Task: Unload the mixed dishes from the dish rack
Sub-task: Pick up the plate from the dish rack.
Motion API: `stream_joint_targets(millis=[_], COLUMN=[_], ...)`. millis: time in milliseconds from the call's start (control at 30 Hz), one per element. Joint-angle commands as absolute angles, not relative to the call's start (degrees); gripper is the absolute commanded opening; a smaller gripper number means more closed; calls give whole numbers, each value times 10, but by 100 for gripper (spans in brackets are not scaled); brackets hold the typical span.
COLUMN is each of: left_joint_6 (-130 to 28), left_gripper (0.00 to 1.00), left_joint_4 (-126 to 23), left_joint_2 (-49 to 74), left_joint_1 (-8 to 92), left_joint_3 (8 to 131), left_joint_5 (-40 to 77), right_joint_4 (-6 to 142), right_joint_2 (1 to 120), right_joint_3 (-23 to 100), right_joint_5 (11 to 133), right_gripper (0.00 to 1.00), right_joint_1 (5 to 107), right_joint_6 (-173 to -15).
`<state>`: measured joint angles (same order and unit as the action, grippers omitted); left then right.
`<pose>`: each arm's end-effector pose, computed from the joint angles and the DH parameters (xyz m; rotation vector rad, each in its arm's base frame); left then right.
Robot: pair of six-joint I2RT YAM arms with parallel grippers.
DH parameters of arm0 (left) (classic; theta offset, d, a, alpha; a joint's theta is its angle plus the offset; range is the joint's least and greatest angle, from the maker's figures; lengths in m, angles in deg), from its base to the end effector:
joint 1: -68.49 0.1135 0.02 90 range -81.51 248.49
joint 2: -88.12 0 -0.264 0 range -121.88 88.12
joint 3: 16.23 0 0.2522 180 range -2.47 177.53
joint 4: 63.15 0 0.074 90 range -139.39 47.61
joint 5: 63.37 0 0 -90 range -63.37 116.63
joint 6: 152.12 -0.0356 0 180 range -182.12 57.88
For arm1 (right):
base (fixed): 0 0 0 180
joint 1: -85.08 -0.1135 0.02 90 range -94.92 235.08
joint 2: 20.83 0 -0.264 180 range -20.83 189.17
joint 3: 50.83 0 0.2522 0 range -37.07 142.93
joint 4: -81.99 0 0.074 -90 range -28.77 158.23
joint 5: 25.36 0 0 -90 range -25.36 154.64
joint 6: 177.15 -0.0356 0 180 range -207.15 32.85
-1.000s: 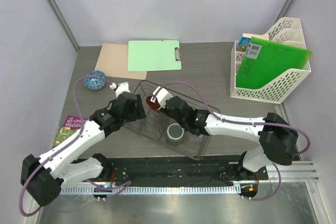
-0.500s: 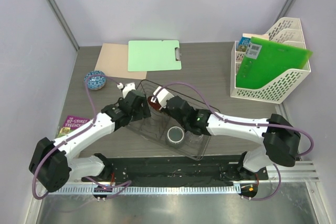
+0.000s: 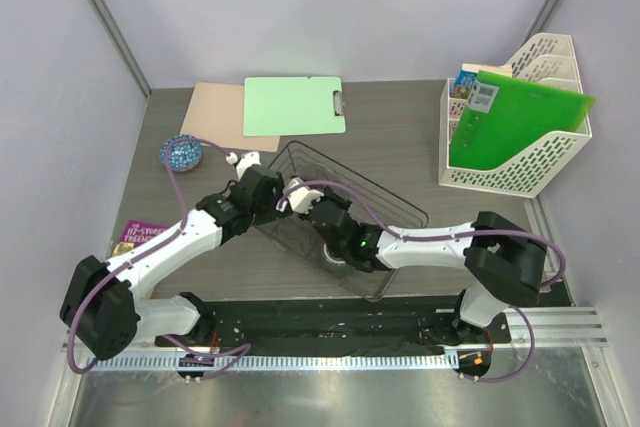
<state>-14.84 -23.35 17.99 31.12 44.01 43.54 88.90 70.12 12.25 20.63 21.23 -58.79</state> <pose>0.2039 -0.1427 0.2361 -0.3393 2.3908 -0.3309 0.1722 0.2946 0.2239 -0.9370 1.5861 -0.3111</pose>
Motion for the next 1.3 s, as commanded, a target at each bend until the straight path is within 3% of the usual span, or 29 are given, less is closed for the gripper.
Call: stream_joint_targets(millis=[0,1267], left_joint_6=[-144,-176], left_gripper=[75,76], left_joint_4=[-243,-207], left_joint_2=[175,185], left_joint_1=[317,345], left_joint_3=[465,523], left_joint_5=[425,440], right_joint_4=[1094,869], right_joint_2=[715,498], right_joint_3=[112,193], right_joint_5=[68,165], right_gripper=[1,1], right_joint_1=[229,231], right_joint_6=[-458,-611])
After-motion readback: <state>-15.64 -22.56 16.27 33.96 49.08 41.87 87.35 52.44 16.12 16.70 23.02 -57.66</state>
